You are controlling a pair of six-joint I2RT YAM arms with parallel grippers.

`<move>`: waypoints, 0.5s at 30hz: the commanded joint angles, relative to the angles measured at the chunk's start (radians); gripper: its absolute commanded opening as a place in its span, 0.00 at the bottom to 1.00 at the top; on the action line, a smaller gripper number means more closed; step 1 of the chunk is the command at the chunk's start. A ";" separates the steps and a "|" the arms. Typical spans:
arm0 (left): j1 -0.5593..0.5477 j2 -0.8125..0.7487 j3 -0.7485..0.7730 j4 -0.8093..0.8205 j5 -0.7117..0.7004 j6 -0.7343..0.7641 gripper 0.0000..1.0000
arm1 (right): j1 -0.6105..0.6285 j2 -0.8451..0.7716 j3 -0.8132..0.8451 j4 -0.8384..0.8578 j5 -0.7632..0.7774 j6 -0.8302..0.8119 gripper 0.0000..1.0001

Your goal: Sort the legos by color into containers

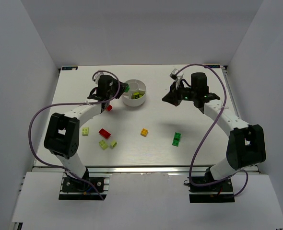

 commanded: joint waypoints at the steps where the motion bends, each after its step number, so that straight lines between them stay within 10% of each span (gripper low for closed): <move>1: 0.004 0.001 0.025 0.007 0.006 -0.007 0.21 | -0.009 -0.030 0.001 0.040 -0.025 0.013 0.00; 15: 0.004 0.024 0.065 -0.035 -0.026 -0.006 0.55 | -0.015 -0.035 -0.014 0.040 -0.031 0.022 0.00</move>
